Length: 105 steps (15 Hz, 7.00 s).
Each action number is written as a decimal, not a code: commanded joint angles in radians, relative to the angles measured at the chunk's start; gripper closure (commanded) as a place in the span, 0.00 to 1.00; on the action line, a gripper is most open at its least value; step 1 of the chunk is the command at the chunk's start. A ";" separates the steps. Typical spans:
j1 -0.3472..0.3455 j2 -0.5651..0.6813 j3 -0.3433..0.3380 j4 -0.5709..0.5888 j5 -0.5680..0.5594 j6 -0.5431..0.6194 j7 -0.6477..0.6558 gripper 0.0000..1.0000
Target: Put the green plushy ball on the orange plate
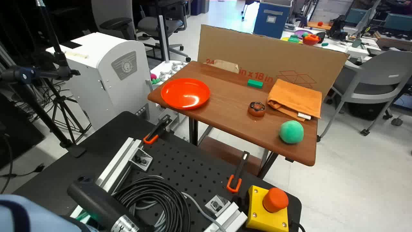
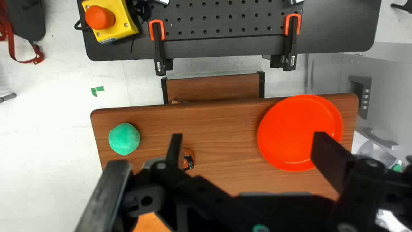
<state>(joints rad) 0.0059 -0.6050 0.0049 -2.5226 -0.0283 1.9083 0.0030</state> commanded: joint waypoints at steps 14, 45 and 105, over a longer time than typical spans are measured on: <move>-0.001 0.000 0.001 0.002 0.001 -0.002 0.000 0.00; -0.160 1.040 -0.176 0.467 -0.302 0.439 -0.183 0.00; 0.207 1.010 0.108 0.375 -0.323 0.327 -0.034 0.00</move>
<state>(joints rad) 0.2130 0.4967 0.1365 -2.0708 -0.3803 2.2797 -0.0877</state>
